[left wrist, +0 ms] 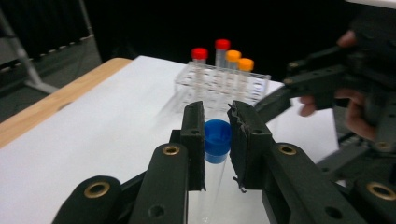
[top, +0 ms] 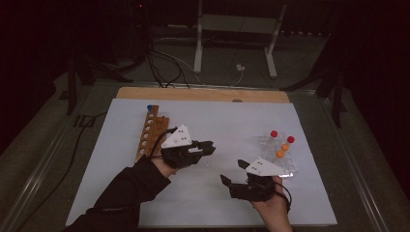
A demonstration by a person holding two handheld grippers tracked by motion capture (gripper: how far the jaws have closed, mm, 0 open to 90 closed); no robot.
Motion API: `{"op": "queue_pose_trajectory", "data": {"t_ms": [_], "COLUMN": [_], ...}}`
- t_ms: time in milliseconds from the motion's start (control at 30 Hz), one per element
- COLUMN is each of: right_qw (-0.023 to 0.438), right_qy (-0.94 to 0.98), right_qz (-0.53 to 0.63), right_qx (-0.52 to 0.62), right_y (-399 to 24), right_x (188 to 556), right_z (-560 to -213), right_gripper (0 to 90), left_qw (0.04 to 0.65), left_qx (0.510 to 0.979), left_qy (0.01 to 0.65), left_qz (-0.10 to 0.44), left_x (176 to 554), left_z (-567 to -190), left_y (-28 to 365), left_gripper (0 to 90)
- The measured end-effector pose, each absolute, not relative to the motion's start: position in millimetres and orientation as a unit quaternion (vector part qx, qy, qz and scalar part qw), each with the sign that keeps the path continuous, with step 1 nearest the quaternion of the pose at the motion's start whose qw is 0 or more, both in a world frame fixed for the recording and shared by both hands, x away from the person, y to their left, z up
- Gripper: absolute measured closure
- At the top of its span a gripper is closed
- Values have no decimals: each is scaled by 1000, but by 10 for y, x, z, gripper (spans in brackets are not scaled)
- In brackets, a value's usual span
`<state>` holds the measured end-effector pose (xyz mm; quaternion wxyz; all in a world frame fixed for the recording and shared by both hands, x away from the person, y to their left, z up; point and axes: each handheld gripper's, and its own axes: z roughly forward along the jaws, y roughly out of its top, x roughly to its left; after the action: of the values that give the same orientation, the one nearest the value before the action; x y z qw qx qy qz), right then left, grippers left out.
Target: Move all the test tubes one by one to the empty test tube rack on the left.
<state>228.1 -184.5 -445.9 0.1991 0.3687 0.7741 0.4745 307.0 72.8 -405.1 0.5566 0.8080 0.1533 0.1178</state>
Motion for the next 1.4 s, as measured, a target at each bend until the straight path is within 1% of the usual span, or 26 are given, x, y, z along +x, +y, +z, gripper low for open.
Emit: {"op": "queue_pose_trajectory", "data": {"t_ms": [100, 167, 233, 333, 500, 667, 1100, 1400], "right_qw": [201, 201, 197, 198, 190, 180, 187, 192], "right_qy": [769, 766, 762, 759, 759, 753, 755, 759], "right_qz": [479, 484, 490, 498, 503, 514, 508, 502], "right_qx": [372, 373, 375, 371, 368, 369, 371, 368], "right_y": [-1872, -1892, -1908, -1929, -1954, -1984, -1994, -1988], "right_x": [2281, 2275, 2273, 2269, 2271, 2274, 2286, 2287], "right_z": [-4455, -4448, -4439, -4427, -4416, -4402, -4408, -4411], "right_gripper": [147, 130, 86, 43, 12, 0, 0, 0], "left_qw": [552, 552, 552, 553, 547, 548, 542, 522], "left_qx": [808, 805, 803, 798, 795, 787, 768, 759], "left_qy": [161, 165, 171, 181, 194, 214, 260, 295], "left_qz": [131, 139, 146, 156, 176, 186, 220, 254], "left_x": [3109, 3140, 3174, 3225, 3322, 3391, 3563, 3699], "left_z": [-4006, -3968, -3926, -3873, -3795, -3761, -3676, -3672], "left_y": [786, 833, 881, 951, 1082, 1211, 1597, 1836], "left_gripper": [774, 775, 775, 774, 774, 775, 775, 775]}}
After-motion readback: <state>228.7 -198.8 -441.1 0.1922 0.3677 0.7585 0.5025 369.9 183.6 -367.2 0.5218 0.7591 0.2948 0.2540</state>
